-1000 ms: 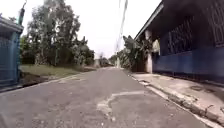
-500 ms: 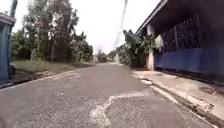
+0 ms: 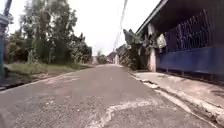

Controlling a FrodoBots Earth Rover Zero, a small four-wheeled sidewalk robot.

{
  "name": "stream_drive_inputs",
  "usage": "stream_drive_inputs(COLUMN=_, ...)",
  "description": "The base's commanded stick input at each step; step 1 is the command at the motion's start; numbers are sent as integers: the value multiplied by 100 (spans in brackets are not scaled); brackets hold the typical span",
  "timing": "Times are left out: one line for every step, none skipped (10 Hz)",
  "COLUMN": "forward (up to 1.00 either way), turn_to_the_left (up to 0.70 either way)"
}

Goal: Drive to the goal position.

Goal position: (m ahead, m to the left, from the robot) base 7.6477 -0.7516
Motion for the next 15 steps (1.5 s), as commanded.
stream_drive_inputs(forward=70, turn_to_the_left=2)
stream_drive_inputs(forward=70, turn_to_the_left=2)
stream_drive_inputs(forward=70, turn_to_the_left=2)
stream_drive_inputs(forward=70, turn_to_the_left=2)
stream_drive_inputs(forward=70, turn_to_the_left=2)
stream_drive_inputs(forward=70, turn_to_the_left=2)
stream_drive_inputs(forward=70, turn_to_the_left=2)
stream_drive_inputs(forward=70, turn_to_the_left=2)
stream_drive_inputs(forward=70, turn_to_the_left=2)
stream_drive_inputs(forward=70, turn_to_the_left=2)
stream_drive_inputs(forward=70, turn_to_the_left=2)
stream_drive_inputs(forward=70, turn_to_the_left=9)
stream_drive_inputs(forward=70, turn_to_the_left=25)
stream_drive_inputs(forward=70, turn_to_the_left=31)
stream_drive_inputs(forward=70, turn_to_the_left=19)
